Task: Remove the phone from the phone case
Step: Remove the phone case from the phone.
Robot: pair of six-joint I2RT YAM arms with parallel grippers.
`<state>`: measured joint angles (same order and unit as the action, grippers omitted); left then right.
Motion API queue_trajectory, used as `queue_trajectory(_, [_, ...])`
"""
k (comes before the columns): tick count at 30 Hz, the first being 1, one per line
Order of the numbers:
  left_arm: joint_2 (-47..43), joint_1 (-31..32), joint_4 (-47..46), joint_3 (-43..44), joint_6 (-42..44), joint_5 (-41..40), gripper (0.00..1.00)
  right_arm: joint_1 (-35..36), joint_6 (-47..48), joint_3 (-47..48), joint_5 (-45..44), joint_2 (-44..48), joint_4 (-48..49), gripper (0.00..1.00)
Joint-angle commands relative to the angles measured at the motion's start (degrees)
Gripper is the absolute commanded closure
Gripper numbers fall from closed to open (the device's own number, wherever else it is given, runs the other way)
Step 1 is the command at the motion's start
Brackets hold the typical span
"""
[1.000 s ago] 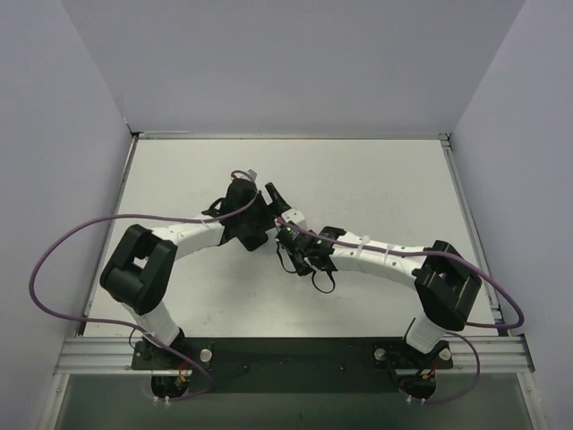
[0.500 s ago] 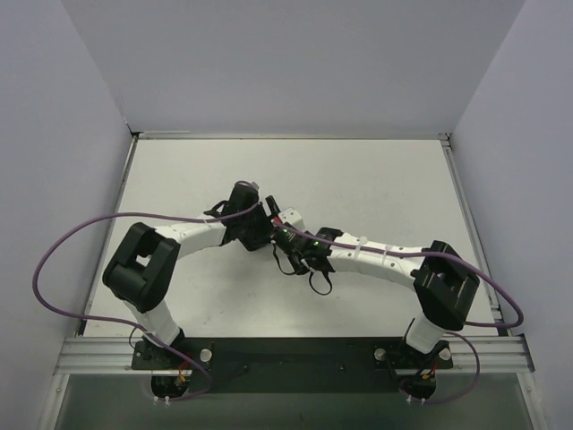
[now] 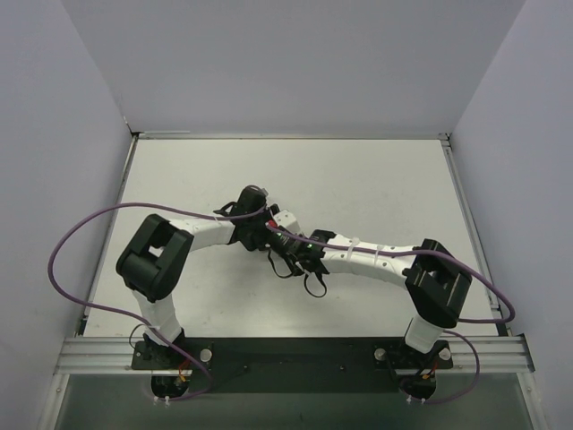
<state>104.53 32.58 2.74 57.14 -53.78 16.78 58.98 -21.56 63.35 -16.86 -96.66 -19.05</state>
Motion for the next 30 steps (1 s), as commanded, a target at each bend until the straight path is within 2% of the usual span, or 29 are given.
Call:
queue_trajectory(1, [1.20,0.29,0.51,0.16,0.25,0.98,0.36,0.26,0.03,2.83,-6.07,0.69,3.49,0.85])
queue_trajectory(7, [2.08,0.56,-0.11,0.16,0.34,2.56,0.38,0.34,0.29,1.69,-8.19,1.30,8.58,0.85])
queue_trajectory(9, [2.61,0.64,-0.80,0.16,0.17,3.00,0.41,0.35,0.38,0.99,-8.27,1.39,11.22,0.98])
queue_trajectory(10, [2.78,0.82,-0.90,0.16,0.08,3.35,0.42,0.35,0.38,0.72,-8.36,1.56,11.92,1.00])
queue_trajectory(14, [2.96,1.26,-1.07,0.25,0.17,3.53,0.42,0.43,1.08,-2.35,-7.05,3.67,18.33,1.00])
queue_trajectory(17, [1.82,1.26,-1.07,0.33,0.69,4.05,0.41,0.26,0.65,-2.45,-7.22,4.99,17.39,1.00])
queue_trajectory(19, [0.07,1.17,-0.55,0.60,1.13,4.06,0.36,-0.09,0.21,-0.96,-7.83,5.25,14.40,1.00])
queue_trajectory(20, [-2.64,1.00,-0.63,0.51,1.22,3.79,0.25,-0.36,-0.14,-0.78,-8.10,5.52,11.78,1.00])
queue_trajectory(23, [-7.31,-0.58,-0.81,0.07,1.31,2.30,0.07,-2.20,-2.17,-2.43,-7.14,7.80,9.04,1.00])
queue_trajectory(24, [-10.28,-2.06,-0.90,-0.10,1.40,1.95,0.04,-2.73,-2.69,-2.79,-5.91,8.50,8.59,1.00])
queue_trajectory(30, [-19.44,-6.91,1.29,-1.42,1.92,1.42,0.03,-4.66,-3.66,-4.20,-5.90,11.23,3.67,1.00])
